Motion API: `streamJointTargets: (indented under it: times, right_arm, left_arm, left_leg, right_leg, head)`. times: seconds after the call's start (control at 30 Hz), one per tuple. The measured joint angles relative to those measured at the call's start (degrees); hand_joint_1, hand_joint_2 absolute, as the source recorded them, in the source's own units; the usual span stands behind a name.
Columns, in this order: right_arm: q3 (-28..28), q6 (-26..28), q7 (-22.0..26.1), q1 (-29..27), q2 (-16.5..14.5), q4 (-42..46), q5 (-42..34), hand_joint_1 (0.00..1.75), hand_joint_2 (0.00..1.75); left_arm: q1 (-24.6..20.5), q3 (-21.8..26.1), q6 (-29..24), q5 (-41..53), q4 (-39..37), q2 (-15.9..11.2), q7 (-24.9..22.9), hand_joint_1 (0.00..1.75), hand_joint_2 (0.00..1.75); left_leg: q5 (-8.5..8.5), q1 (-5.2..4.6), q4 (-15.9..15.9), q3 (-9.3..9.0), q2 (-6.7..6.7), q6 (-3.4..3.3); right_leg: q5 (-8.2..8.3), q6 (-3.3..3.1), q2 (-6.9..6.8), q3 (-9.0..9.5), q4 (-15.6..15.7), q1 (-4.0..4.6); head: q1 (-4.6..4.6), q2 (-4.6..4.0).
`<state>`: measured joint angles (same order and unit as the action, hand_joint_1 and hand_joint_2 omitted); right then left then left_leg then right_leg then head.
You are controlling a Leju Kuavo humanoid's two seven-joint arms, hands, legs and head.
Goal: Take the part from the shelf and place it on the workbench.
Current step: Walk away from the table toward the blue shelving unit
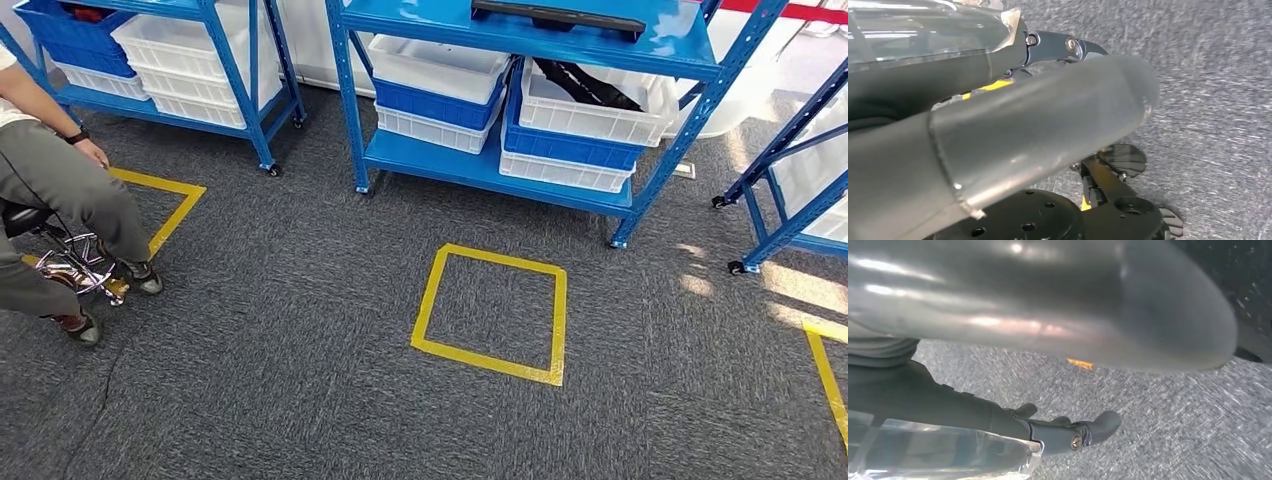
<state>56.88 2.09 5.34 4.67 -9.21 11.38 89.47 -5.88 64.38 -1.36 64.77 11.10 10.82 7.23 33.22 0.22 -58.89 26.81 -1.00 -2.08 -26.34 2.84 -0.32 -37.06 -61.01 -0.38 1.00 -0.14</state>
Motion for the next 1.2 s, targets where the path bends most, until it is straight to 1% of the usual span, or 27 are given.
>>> streamJointTargets:
  times: [0.07,0.13,0.17,0.2,0.23,0.27,0.3,0.33,0.37,0.43,0.47,0.5,0.53,0.57,0.6,0.67,0.8,0.87,0.9,0.93,1.0,1.03,1.07,1.1,1.13,1.17,1.2]
  right_arm:
    - [-0.33,0.08,-0.44,0.17,0.03,0.01,0.04,0.00,0.87]
    - [-0.90,0.14,-1.11,0.37,0.03,0.01,0.01,0.00,1.75]
    - [-1.16,0.15,-1.58,0.52,0.04,0.01,-0.06,0.00,1.75]
    - [-1.33,0.17,-2.08,0.63,0.05,0.01,-0.24,0.00,1.31]
    - [-1.39,0.20,-2.48,0.72,0.06,0.01,-0.48,0.00,0.87]
    - [-1.39,0.23,-2.79,0.74,0.06,0.01,-0.74,0.00,0.44]
    - [-1.39,0.26,-3.01,0.68,0.04,0.01,-0.99,0.00,0.00]
    - [-1.39,0.28,-3.21,0.62,0.03,0.01,-1.16,0.00,0.00]
    - [-1.39,0.31,-3.38,0.57,0.01,0.01,-1.27,0.00,0.00]
    - [-1.39,0.40,-3.58,0.59,-0.09,0.01,-1.36,0.00,0.00]
    - [-1.39,0.44,-3.61,0.67,-0.13,0.01,-1.34,0.00,0.00]
    - [-1.39,0.46,-3.66,0.77,-0.15,0.01,-1.33,0.00,0.00]
    - [-1.39,0.46,-3.71,0.82,-0.17,0.01,-1.32,0.00,0.00]
    - [-1.39,0.46,-3.80,0.86,-0.20,0.01,-1.32,0.00,0.00]
    - [-1.38,0.46,-3.93,0.83,-0.21,0.01,-1.34,0.00,0.00]
    - [-1.37,0.46,-4.14,0.74,-0.20,0.01,-1.39,0.00,0.00]
    - [-1.37,0.46,-4.20,0.72,-0.14,0.01,-1.42,0.00,0.00]
    - [-1.37,0.46,-4.23,0.78,-0.14,0.01,-1.52,0.00,0.00]
    - [-1.37,0.47,-4.26,0.78,-0.13,0.01,-1.64,0.00,0.00]
    - [-1.37,0.49,-4.31,0.70,-0.10,0.01,-1.75,0.00,0.00]
    - [-1.37,0.52,-4.38,0.64,-0.02,0.01,-1.87,0.00,0.00]
    - [-1.37,0.53,-4.40,0.65,0.02,0.01,-1.87,0.00,0.00]
    - [-1.37,0.53,-4.40,0.72,0.02,0.01,-1.87,0.00,0.00]
    - [-1.37,0.54,-4.40,0.71,0.00,0.01,-1.87,0.00,0.00]
    - [-1.36,0.55,-4.40,0.69,-0.02,0.01,-1.86,0.00,0.00]
    - [-1.36,0.59,-4.39,0.70,-0.03,0.01,-1.80,0.00,0.00]
    - [-1.36,0.64,-4.37,0.73,-0.06,0.01,-1.71,0.00,0.00]
  left_arm:
    - [-0.16,0.02,0.02,0.00,0.00,0.03,0.07,0.00,0.00]
    - [-0.42,0.02,0.05,0.02,0.00,0.07,0.34,0.00,0.00]
    - [-0.54,0.01,0.07,0.05,0.00,0.10,0.49,0.00,0.00]
    - [-0.58,0.01,0.10,0.10,0.00,0.12,0.59,0.00,0.00]
    - [-0.56,0.01,0.12,0.17,0.00,0.14,0.66,0.00,0.00]
    - [-0.51,0.01,0.14,0.30,0.00,0.15,0.69,0.00,0.00]
    - [-0.43,0.01,0.16,0.42,0.00,0.15,0.71,0.00,0.00]
    - [-0.39,0.01,0.16,0.54,0.00,0.14,0.72,0.00,0.00]
    - [-0.37,0.01,0.16,0.62,0.00,0.13,0.73,0.00,0.00]
    - [-0.31,0.01,0.16,0.68,0.00,0.07,0.73,0.00,0.00]
    - [-0.28,0.01,0.16,0.71,0.00,0.02,0.74,0.00,0.00]
    - [-0.26,0.01,0.16,0.73,0.00,-0.02,0.74,0.00,0.00]
    - [-0.21,0.02,0.16,0.76,0.00,-0.05,0.73,0.00,0.00]
    - [-0.17,0.02,0.16,0.83,0.00,-0.07,0.72,0.00,0.00]
    - [-0.17,0.03,0.18,0.92,0.00,-0.05,0.70,0.00,0.00]
    - [-0.23,0.03,0.23,1.10,0.00,0.01,0.68,0.00,0.00]
    - [-0.32,0.03,0.27,1.15,0.00,0.05,0.68,0.00,0.00]
    - [-0.40,0.02,0.28,1.21,0.00,0.07,0.69,0.00,0.00]
    - [-0.44,0.02,0.29,1.26,0.00,0.08,0.69,0.00,0.00]
    - [-0.47,0.01,0.32,1.38,0.00,0.10,0.68,0.00,0.00]
    - [-0.47,0.01,0.38,1.66,0.00,0.14,0.60,0.00,0.00]
    - [-0.47,0.01,0.40,1.78,0.00,0.14,0.56,0.00,0.00]
    - [-0.49,0.02,0.42,1.83,0.00,0.13,0.49,0.00,0.00]
    - [-0.54,0.02,0.41,1.84,0.00,0.11,0.40,0.00,0.00]
    - [-0.59,0.02,0.40,1.84,0.00,0.08,0.31,0.00,0.00]
    - [-0.63,0.02,0.39,1.85,0.00,0.07,0.21,0.00,0.00]
    - [-0.67,0.02,0.39,1.85,0.00,0.05,0.16,0.00,0.00]
  left_leg:
    - [0.21,-0.01,-0.33,-0.81,0.00,0.62]
    - [-0.42,0.20,-3.19,0.23,0.20,1.06]
    - [-0.30,0.32,-5.79,1.78,0.32,1.33]
    - [0.49,0.44,-8.86,3.82,0.42,1.63]
    - [2.00,0.54,-11.79,6.04,0.48,1.94]
    - [3.63,0.64,-14.00,8.12,0.51,2.24]
    - [4.58,0.74,-14.95,9.68,0.53,2.47]
    - [4.18,0.83,-14.34,10.54,0.54,2.61]
    - [2.09,0.91,-11.98,10.48,0.51,2.63]
    - [-3.56,0.98,-5.40,9.02,-0.09,2.40]
    - [-4.37,0.87,-3.21,8.52,-0.52,2.14]
    - [-4.52,0.71,-2.10,8.30,-0.91,1.74]
    - [-3.97,0.52,-2.08,8.31,-1.13,1.29]
    - [-3.98,0.39,-1.83,8.12,-1.12,0.77]
    - [-5.05,0.47,-1.32,7.57,-0.85,0.30]
    - [-6.14,0.70,-0.50,6.59,-0.23,-0.20]
    - [-6.29,0.77,-0.16,6.21,0.10,-0.30]
    - [-6.17,0.69,-0.10,6.07,0.64,-0.60]
    - [-6.02,0.60,-0.10,6.00,1.11,-0.78]
    - [-5.67,0.51,-0.11,5.71,1.79,-0.90]
    - [-4.43,-0.01,-0.23,4.64,3.22,-0.31]
    - [-3.89,-0.22,-0.23,4.08,3.89,0.07]
    - [-3.51,-0.42,-0.21,3.69,4.47,0.44]
    - [-3.32,-0.33,-0.19,3.57,4.74,0.67]
    - [-2.90,-0.23,-0.53,3.59,4.54,0.95]
    - [-1.93,-0.07,-1.87,4.07,3.91,1.27]
    - [-0.51,0.12,-4.32,5.16,3.01,1.61]
  right_leg:
    - [0.78,-1.44,-0.06,1.18,0.42,0.08]
    - [0.67,-2.34,0.05,2.28,0.97,-0.31]
    - [0.43,-2.72,0.10,2.79,1.21,-0.45]
    - [0.13,-3.14,0.11,3.20,1.38,-0.50]
    - [-0.22,-3.52,0.14,3.55,1.43,-0.51]
    - [-0.56,-3.78,0.22,3.89,1.44,-0.50]
    - [-0.91,-3.88,0.35,4.28,1.44,-0.50]
    - [-1.29,-3.85,0.60,4.71,1.43,-0.51]
    - [-1.63,-3.74,0.93,5.19,1.43,-0.52]
    - [-2.22,-3.36,1.71,6.11,1.48,-0.51]
    - [-2.40,-3.15,2.09,6.27,1.55,-0.50]
    - [-2.58,-2.87,2.43,6.20,1.62,-0.46]
    - [-2.72,-2.57,2.77,6.07,1.74,-0.40]
    - [-2.89,-2.22,3.13,5.93,1.88,-0.26]
    - [-3.15,-1.90,3.23,6.00,1.67,-0.13]
    - [-3.67,-1.53,2.86,6.10,0.77,0.04]
    - [-4.07,-1.48,2.24,5.83,-0.13,0.00]
    - [-6.32,-1.74,1.68,3.07,-4.83,0.00]
    - [-7.78,-1.78,1.41,0.72,-8.68,-0.02]
    - [-7.88,-1.38,1.00,-0.80,-10.36,-0.07]
    - [-3.98,-1.00,-1.17,0.66,-4.92,0.13]
    - [-1.66,-0.99,-2.04,2.38,-0.65,0.26]
    - [-0.62,-1.48,-2.57,3.31,1.55,0.38]
    - [-0.54,-1.80,-1.95,3.40,1.65,0.09]
    - [-0.49,-2.04,-1.42,3.51,1.77,-0.18]
    - [-0.45,-2.43,-0.95,3.67,1.89,-0.49]
    - [-0.44,-2.80,-0.54,3.86,1.98,-0.74]
  head:
    - [0.02,-0.01]
    - [0.12,-0.01]
    - [0.19,-0.01]
    - [0.21,-0.01]
    - [0.22,-0.01]
    - [0.22,-0.01]
    - [0.22,-0.01]
    - [0.21,-0.01]
    - [0.23,-0.01]
    - [0.20,0.00]
    - [0.21,-0.01]
    - [0.22,0.00]
    - [0.22,0.00]
    - [0.25,-0.01]
    - [0.25,-0.01]
    - [0.18,-0.01]
    - [0.13,-0.01]
    - [0.02,-0.01]
    - [-0.03,-0.01]
    - [-0.09,-0.01]
    - [-0.08,-0.01]
    - [-0.08,-0.01]
    - [-0.06,-0.01]
    - [-0.03,-0.01]
    - [-0.03,0.00]
    - [0.05,0.01]
    - [0.12,0.01]
